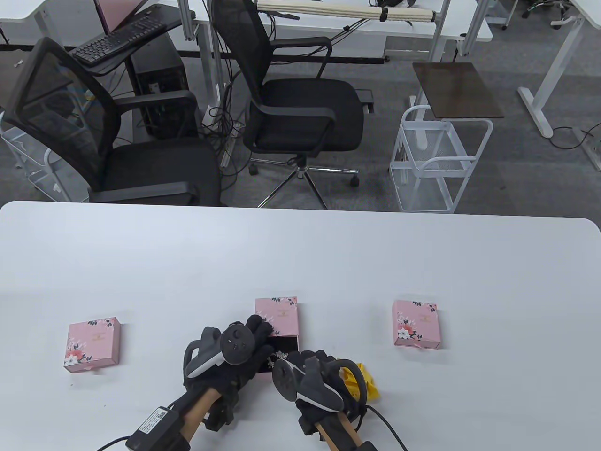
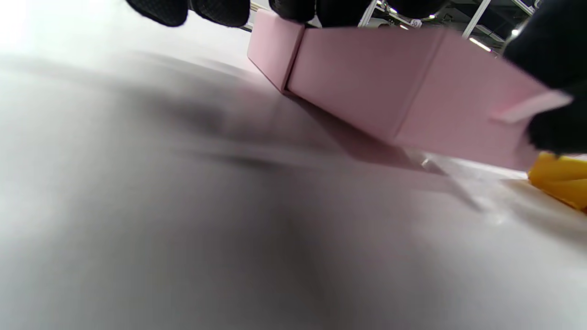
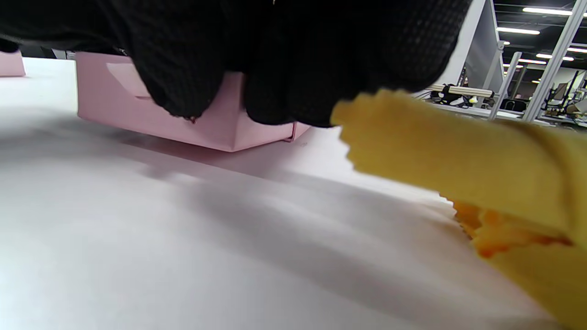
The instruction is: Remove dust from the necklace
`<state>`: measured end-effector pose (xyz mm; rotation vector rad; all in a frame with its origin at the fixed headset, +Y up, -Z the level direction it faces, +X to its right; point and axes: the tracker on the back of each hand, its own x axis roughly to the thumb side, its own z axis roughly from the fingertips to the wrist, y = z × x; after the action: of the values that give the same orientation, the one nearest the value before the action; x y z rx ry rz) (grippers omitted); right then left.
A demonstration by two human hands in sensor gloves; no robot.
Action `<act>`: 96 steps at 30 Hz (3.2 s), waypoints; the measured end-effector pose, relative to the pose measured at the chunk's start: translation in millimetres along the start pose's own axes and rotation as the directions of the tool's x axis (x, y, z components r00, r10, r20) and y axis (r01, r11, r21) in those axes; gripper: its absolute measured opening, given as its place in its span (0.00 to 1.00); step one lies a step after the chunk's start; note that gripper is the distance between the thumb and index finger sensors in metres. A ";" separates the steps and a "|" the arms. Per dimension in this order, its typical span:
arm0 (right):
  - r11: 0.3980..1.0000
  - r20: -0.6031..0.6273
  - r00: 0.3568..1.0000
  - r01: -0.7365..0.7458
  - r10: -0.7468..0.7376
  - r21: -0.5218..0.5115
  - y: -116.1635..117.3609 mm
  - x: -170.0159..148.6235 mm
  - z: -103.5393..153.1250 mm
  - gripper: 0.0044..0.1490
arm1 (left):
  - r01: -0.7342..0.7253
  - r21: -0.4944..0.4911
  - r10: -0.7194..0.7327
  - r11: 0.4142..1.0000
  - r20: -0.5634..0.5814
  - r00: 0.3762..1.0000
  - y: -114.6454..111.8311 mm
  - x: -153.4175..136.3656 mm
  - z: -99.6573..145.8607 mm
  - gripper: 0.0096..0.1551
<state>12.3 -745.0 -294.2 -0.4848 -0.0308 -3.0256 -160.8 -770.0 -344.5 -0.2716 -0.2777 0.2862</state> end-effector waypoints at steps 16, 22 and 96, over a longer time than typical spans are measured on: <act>0.995 -0.062 0.996 -0.062 0.057 -0.079 3.3 11.2 -15.0 0.47 | -0.027 -0.005 0.027 1.000 0.009 1.000 0.4 -1.8 -0.9 0.33; 0.999 -0.100 0.994 -0.037 0.038 0.004 0.6 13.8 -43.9 0.49 | -0.036 -0.004 0.036 0.999 0.012 0.999 0.0 -2.9 -0.7 0.32; 0.899 -0.557 0.786 0.412 -0.269 0.148 -13.7 -113.6 -59.6 0.61 | -0.336 0.318 0.334 0.886 0.063 0.941 54.5 -39.8 79.7 0.35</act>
<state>100.2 -724.9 -386.5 0.4334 -0.5377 -3.3105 -234.7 -714.4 -296.2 0.0119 -0.1844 0.6696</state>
